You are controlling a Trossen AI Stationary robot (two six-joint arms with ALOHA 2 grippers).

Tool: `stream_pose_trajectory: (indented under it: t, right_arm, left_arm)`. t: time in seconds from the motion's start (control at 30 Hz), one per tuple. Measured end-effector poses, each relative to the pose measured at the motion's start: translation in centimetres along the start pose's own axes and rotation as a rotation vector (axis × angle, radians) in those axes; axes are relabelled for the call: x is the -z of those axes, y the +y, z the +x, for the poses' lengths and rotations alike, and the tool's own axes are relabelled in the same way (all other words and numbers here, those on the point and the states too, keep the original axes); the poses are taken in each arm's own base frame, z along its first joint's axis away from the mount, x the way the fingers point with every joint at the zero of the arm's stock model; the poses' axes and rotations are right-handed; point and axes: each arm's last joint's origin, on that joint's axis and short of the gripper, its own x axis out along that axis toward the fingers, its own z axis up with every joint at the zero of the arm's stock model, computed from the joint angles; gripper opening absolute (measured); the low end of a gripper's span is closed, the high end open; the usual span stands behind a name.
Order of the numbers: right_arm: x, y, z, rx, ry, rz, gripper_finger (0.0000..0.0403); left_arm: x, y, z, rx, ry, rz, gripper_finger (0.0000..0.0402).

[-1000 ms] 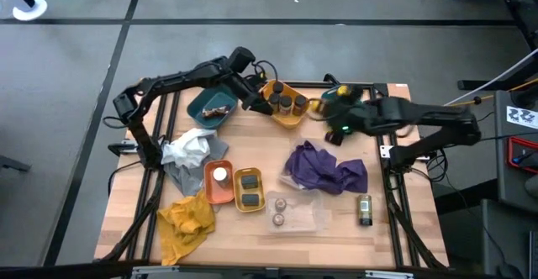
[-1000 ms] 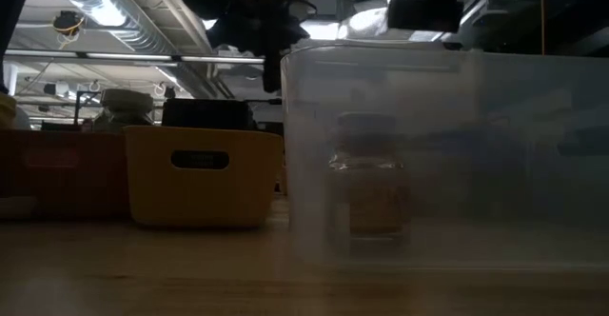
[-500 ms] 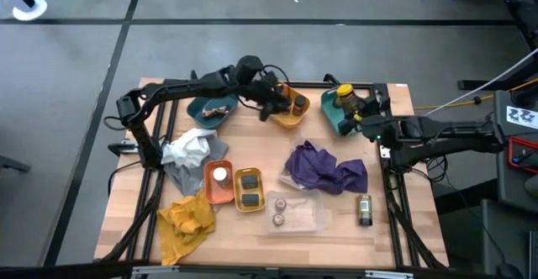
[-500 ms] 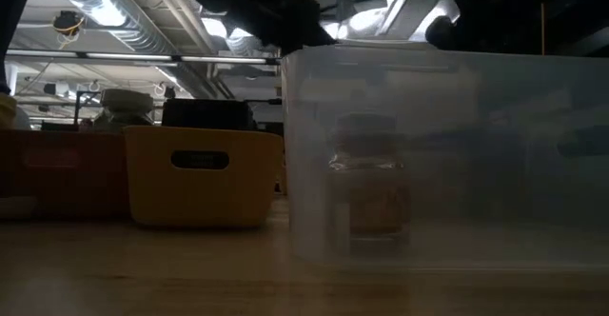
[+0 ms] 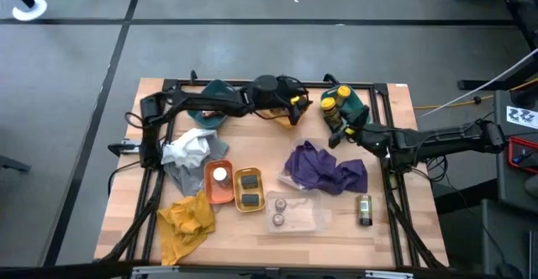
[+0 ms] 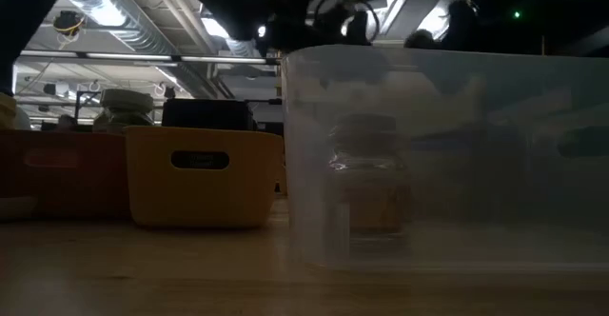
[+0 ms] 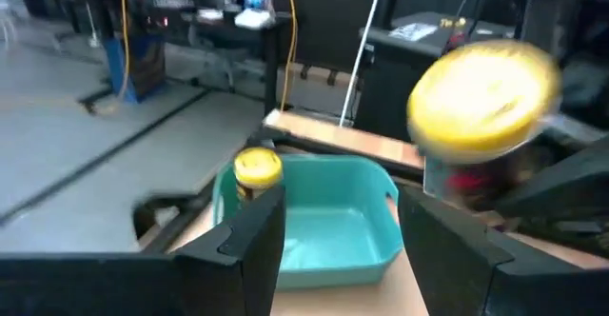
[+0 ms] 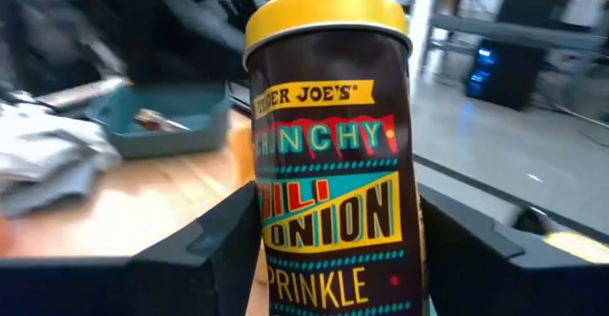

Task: Sort spices by type
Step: Put the yellow spice bottle into the blue bin

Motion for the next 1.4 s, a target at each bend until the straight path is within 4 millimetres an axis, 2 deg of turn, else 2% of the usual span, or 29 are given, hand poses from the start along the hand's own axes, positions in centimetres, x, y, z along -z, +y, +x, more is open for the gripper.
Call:
stream_pose_trajectory:
  t: [0.1, 0.23, 0.57, 0.93, 1.2, 1.4]
  right_arm:
    - [-0.4, 0.4, 0.1, -0.068, -0.033, 0.011, 0.0233]
    - [-0.5, 1.1, 0.5, -0.139, -0.046, 0.01, 0.0233]
    - [1.0, 2.2, 2.0, -0.124, 0.015, -0.046, 0.0233]
    - [1.7, 2.5, 2.4, -0.128, 0.05, -0.071, 0.0233]
    - [1.2, 2.0, 2.0, -0.087, 0.022, -0.052, 0.0227]
    - [0.7, 0.4, 0.7, 0.049, 0.02, -0.084, 0.0229]
  left_arm:
    - [1.5, -0.2, 1.0, 0.007, 0.005, -0.039, 0.0187]
    - [2.4, -0.8, 1.8, 0.025, -0.027, -0.077, 0.0187]
    - [2.2, -2.4, 1.7, 0.055, -0.05, -0.116, 0.0187]
    - [2.1, -4.5, 1.6, 0.105, -0.069, -0.087, 0.0184]
    - [2.0, -3.4, 1.6, 0.097, -0.067, -0.099, 0.0167]
    - [2.4, -1.8, 1.7, 0.054, -0.018, -0.112, 0.0164]
